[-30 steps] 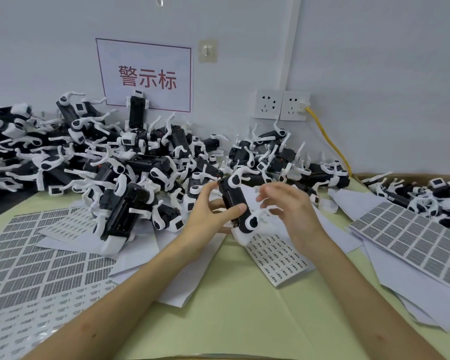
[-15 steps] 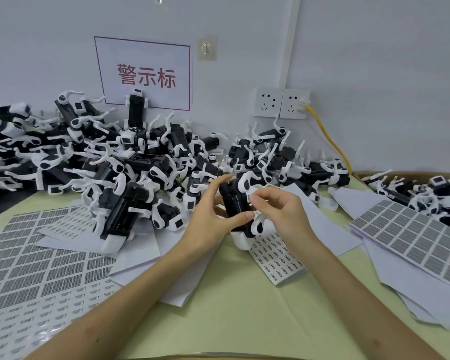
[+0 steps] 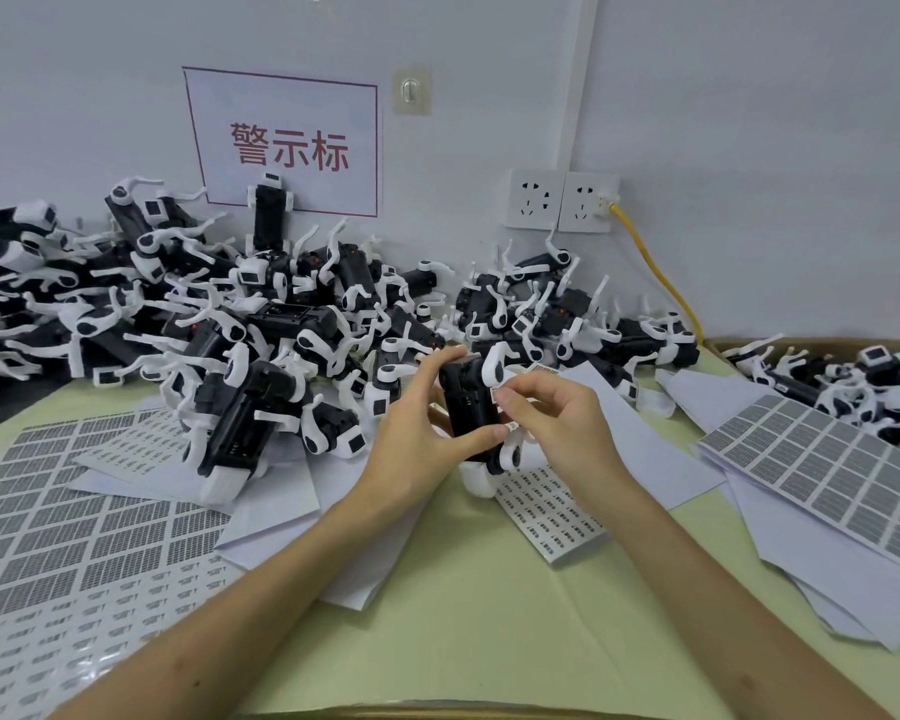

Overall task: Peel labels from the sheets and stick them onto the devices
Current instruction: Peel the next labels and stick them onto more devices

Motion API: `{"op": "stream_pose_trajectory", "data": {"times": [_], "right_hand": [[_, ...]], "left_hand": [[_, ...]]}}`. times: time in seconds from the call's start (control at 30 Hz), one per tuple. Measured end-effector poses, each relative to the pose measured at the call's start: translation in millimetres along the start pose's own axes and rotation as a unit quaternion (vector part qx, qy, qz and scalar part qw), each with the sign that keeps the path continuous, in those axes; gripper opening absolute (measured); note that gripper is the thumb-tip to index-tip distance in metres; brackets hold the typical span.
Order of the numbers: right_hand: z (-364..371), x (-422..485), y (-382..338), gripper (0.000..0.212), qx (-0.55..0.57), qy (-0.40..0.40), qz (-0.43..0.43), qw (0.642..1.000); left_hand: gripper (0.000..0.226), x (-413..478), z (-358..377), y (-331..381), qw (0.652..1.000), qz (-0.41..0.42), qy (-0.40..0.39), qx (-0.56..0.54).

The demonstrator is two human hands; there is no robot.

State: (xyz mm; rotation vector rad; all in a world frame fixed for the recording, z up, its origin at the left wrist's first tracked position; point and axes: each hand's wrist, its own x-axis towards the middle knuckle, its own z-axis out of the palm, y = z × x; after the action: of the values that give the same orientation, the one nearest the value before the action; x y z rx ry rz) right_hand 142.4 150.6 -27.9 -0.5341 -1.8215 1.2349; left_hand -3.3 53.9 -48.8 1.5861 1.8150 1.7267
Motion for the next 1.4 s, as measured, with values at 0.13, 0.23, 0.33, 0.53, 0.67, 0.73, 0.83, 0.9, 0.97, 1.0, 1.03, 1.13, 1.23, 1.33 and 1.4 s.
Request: {"op": "stream_pose_trajectory", "data": {"times": [0.13, 0.23, 0.33, 0.53, 0.67, 0.73, 0.83, 0.9, 0.97, 1.0, 1.03, 1.13, 1.23, 1.33, 1.4], "right_hand": [[1.2, -0.9, 2.2, 0.011, 0.001, 0.007, 0.009, 1.000], [3.7, -2.3, 3.2, 0.011, 0.012, 0.013, 0.008, 1.000], [5.1, -3.5, 3.5, 0.010, 0.012, 0.018, 0.010, 1.000], [5.4, -3.7, 4.1, 0.006, 0.007, 0.025, 0.025, 0.999], [5.1, -4.1, 4.4, 0.012, 0.025, 0.025, 0.070, 0.997], [2.4, -3.1, 3.3, 0.024, 0.058, 0.023, 0.117, 0.991], [0.0, -3.4, 0.4, 0.042, 0.093, -0.019, 0.193, 0.977], [1.8, -3.9, 0.2, 0.035, 0.092, -0.052, 0.195, 0.975], [3.0, -2.0, -1.3, 0.027, 0.104, -0.055, 0.172, 0.978], [2.6, -0.9, -2.6, 0.026, 0.113, -0.051, 0.163, 0.979], [2.0, -0.2, -3.6, 0.025, 0.116, -0.049, 0.154, 0.980], [0.7, -1.3, -4.3, 0.021, 0.088, -0.059, 0.122, 0.987], [2.0, -3.1, -3.8, 0.015, 0.061, -0.062, 0.102, 0.991], [2.5, -3.8, -4.6, 0.017, 0.063, -0.071, 0.099, 0.991], [3.1, -5.0, -5.4, 0.021, 0.064, -0.088, 0.094, 0.990]], "left_hand": [[0.082, -0.4, 0.1, -3.1, 1.000, 0.008, 0.005, 0.023], [0.081, -0.8, 0.3, -4.5, 0.999, 0.012, 0.009, 0.032], [0.080, -1.3, 0.4, -5.8, 0.999, 0.015, 0.008, 0.032], [0.080, -2.9, 0.9, -5.4, 0.999, 0.016, 0.010, 0.040], [0.079, -3.3, 0.5, -4.2, 0.999, 0.025, -0.003, 0.043], [0.081, -2.4, -2.2, -4.3, 0.999, 0.028, -0.021, 0.025], [0.089, -0.4, -5.0, -3.4, 0.999, 0.012, -0.045, -0.014], [0.084, 1.8, -3.6, -2.3, 0.996, -0.014, -0.052, -0.073], [0.069, 4.5, -3.8, -0.9, 0.988, -0.051, -0.036, -0.140], [0.062, 6.1, -5.7, -1.4, 0.984, -0.066, -0.027, -0.166], [0.058, 7.5, -7.8, -1.9, 0.980, -0.075, -0.023, -0.183], [0.057, 10.2, -10.7, -4.2, 0.976, -0.086, -0.034, -0.195], [0.060, 10.1, -9.4, -5.4, 0.976, -0.096, -0.039, -0.194], [0.063, 9.8, -8.9, -6.5, 0.973, -0.108, -0.039, -0.198], [0.062, 9.6, -8.7, -4.9, 0.969, -0.118, -0.041, -0.214]]}}
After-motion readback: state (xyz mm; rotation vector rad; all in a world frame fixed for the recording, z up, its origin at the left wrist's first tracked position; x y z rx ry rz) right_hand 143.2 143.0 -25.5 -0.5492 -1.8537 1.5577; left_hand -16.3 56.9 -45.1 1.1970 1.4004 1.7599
